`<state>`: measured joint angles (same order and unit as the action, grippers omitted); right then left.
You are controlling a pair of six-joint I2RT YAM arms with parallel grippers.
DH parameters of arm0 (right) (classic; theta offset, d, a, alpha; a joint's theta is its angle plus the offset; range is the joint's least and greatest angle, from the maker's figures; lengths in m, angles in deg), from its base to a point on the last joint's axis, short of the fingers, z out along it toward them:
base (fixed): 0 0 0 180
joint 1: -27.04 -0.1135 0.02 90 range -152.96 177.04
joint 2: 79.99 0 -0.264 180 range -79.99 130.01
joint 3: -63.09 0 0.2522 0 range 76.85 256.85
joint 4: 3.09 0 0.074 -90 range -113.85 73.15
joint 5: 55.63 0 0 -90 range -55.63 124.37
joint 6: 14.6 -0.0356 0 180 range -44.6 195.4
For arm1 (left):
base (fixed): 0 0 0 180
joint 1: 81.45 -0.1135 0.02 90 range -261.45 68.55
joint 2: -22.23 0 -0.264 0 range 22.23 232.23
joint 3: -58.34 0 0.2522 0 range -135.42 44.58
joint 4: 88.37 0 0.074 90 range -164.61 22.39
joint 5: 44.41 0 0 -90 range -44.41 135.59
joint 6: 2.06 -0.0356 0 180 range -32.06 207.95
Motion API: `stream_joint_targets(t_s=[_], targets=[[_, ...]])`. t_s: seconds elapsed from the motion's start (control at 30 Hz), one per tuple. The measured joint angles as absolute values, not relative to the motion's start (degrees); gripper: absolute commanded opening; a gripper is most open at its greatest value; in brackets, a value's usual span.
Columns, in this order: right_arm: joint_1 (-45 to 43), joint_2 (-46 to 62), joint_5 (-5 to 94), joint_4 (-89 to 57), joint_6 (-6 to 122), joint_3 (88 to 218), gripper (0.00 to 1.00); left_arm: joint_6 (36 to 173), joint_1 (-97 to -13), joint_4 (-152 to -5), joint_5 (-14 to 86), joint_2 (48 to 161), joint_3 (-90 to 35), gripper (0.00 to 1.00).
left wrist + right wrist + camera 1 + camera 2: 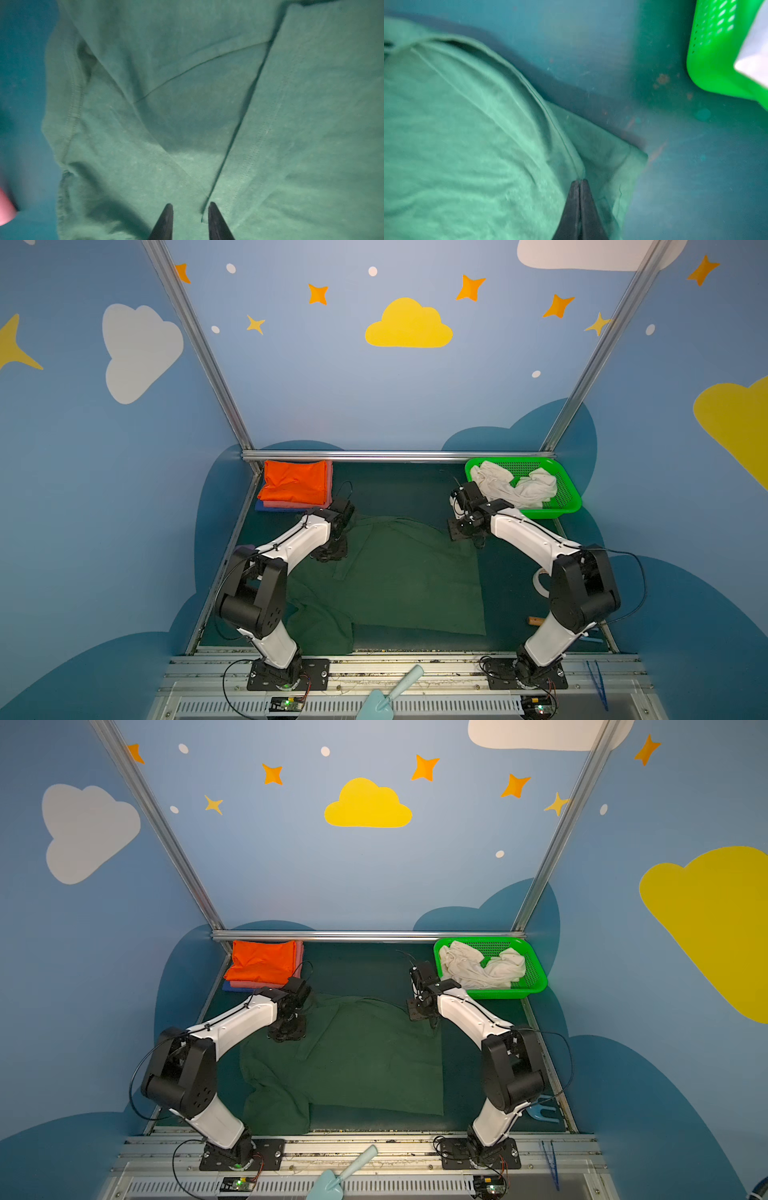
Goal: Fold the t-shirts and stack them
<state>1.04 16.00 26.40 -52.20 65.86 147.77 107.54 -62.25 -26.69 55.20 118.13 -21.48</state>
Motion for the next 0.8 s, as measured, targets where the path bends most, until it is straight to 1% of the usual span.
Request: stream_joint_targets(t_s=[0.17,0.23,0.37,0.53,0.8], targets=[[-1.0,12.5,23.6,-53.2,66.9,143.3,0.00,108.6,-63.7,-27.7,52.9,121.5,-23.7,0.32],[-2.3,11.8,22.4,-54.2,67.0,142.3,0.00,109.4,-64.6,-27.7,52.3,122.8,-24.5,0.36],[-4.2,11.7,19.7,-55.8,66.8,141.0,0.00,111.3,-67.4,-28.1,51.4,124.6,-25.9,0.37],[-4.7,12.0,17.4,-57.4,66.4,140.3,0.00,113.4,-72.1,-29.6,49.8,124.7,-25.9,0.46],[-5.3,13.7,15.6,-57.5,66.2,140.3,0.00,115.9,-77.7,-34.6,48.1,124.9,-25.9,0.45]])
